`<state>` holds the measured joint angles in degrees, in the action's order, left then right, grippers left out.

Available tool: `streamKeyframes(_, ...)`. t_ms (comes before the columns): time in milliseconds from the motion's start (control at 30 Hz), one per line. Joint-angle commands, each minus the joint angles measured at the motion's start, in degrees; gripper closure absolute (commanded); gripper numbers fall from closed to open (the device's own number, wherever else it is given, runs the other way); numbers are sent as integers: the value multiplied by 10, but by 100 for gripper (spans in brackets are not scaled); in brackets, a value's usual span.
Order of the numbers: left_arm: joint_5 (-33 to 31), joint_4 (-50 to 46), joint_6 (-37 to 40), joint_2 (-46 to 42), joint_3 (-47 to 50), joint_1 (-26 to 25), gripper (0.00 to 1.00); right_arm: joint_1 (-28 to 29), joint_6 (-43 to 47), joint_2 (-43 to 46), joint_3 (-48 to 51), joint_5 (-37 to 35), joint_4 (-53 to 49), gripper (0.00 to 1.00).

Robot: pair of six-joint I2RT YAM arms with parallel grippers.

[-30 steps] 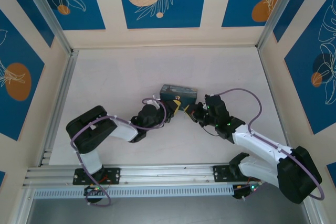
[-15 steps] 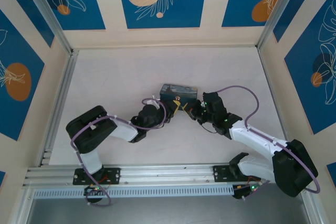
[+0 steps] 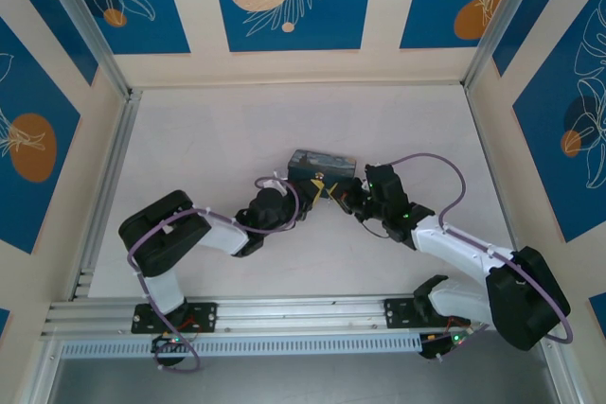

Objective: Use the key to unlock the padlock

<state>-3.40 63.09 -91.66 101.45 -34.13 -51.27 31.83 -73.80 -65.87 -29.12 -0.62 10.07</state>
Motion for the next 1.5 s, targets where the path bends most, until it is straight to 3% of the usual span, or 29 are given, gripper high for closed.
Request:
streamKeyframes(0,24,33,-12,1,-11,-8,100,-4,5,1,15,-1,91,100)
streamKeyframes(400,34,78,-38,4,-23,-16,100,-11,-54,10,72,-3,155,100)
streamKeyframes(833,47,76,-31,7,-30,-23,100,-26,-137,-4,67,25,211,100)
streamKeyframes(1233,54,62,-32,13,-33,-27,100,-26,5,-12,-22,41,98,100)
streamKeyframes(1467,57,58,-31,21,-36,-30,100,-35,1,-37,-39,58,103,100)
